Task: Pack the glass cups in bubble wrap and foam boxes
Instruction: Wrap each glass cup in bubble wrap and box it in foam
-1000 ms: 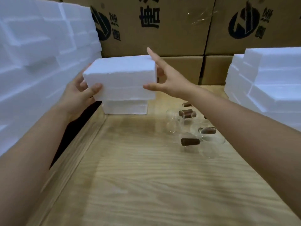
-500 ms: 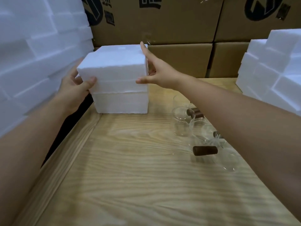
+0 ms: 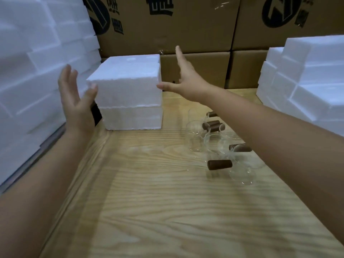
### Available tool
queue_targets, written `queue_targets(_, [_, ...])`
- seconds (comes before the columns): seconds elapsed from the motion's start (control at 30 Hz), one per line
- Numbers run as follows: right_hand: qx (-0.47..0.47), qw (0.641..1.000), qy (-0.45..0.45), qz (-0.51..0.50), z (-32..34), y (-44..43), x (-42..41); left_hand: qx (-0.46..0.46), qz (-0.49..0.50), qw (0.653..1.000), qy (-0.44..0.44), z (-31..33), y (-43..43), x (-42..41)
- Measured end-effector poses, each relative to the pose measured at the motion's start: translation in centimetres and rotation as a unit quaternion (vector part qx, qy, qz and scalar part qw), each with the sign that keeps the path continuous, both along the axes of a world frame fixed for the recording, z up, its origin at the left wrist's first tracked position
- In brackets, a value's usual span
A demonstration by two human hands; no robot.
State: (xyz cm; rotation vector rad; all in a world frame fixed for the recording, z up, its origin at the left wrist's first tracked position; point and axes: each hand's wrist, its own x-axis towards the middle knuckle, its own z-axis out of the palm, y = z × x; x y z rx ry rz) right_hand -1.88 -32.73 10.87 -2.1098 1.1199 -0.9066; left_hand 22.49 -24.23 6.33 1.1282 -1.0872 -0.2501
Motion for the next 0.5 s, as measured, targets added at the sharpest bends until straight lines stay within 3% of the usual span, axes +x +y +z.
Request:
queue_targets(0.1, [-0.038,0.998,0.003,-0.051,0.8,3.4,-3.5,-0.056,0.064,0.991,-0.105,-0.7,3.3,-4.3])
queue_targets(0.2, [-0.074,0.994,-0.038,-0.075,0.3,7.8,-7.5,-0.033,0.024,0.991,-0.125,-1.3,6.0,-9.8])
queue_targets(0.3, [-0.107,0.981,-0.096,-0.131,-1.5,12.2,-11.0,0.008,-0.047,0.994,-0.100,-2.5,8.7,-15.0])
queue_targets(0.4, [-0.117,0.950,-0.186,-0.221,-4.0,16.3,-13.7,0.076,-0.083,0.993,-0.017,-4.5,10.7,-19.3])
queue_targets(0.5, [-0.067,0.906,-0.266,-0.322,-7.2,19.3,-15.2,0.165,-0.106,0.979,0.057,-6.5,11.8,-21.9])
